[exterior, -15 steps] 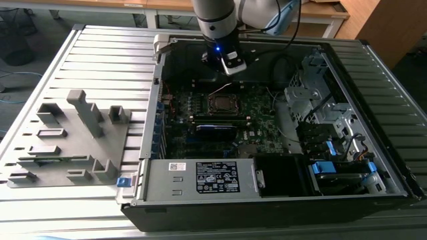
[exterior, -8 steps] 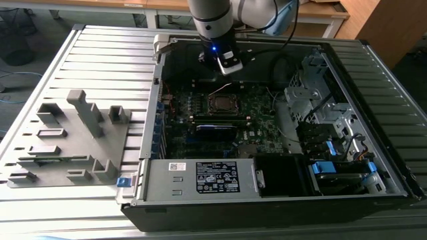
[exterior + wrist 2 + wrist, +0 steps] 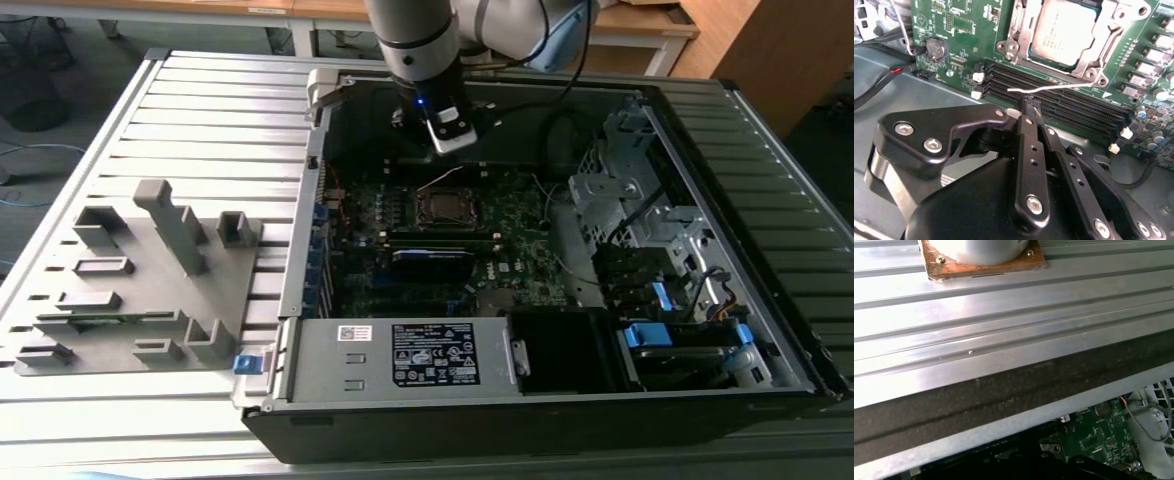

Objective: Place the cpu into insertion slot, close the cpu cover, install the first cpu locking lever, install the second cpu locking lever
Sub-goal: 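Install the first cpu locking lever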

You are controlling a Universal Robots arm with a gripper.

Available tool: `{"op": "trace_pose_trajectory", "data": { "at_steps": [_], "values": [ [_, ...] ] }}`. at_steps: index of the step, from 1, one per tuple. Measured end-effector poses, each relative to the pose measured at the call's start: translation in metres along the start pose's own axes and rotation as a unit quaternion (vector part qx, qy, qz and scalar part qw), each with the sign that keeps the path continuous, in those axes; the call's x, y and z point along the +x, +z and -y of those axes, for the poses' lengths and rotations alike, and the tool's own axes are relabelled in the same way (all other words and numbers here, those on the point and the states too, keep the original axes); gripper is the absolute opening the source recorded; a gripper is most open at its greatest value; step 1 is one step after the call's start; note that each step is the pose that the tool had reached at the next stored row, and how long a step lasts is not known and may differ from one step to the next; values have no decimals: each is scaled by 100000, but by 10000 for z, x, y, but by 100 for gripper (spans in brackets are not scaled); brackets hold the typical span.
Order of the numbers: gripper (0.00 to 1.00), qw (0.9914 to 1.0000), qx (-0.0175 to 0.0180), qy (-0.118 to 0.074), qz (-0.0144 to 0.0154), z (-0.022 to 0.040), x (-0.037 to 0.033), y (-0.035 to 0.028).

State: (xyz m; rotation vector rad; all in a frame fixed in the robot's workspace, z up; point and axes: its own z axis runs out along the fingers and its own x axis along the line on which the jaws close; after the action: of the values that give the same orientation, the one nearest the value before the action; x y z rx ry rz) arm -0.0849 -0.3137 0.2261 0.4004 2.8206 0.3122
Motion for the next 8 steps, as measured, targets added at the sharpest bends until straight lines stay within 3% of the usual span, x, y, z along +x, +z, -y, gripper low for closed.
{"op": "trace_pose_trajectory", "data": {
  "at_steps": [8],
  "values": [
    [11, 99997, 274, 710, 216, 47, 34, 104]
  ]
}}
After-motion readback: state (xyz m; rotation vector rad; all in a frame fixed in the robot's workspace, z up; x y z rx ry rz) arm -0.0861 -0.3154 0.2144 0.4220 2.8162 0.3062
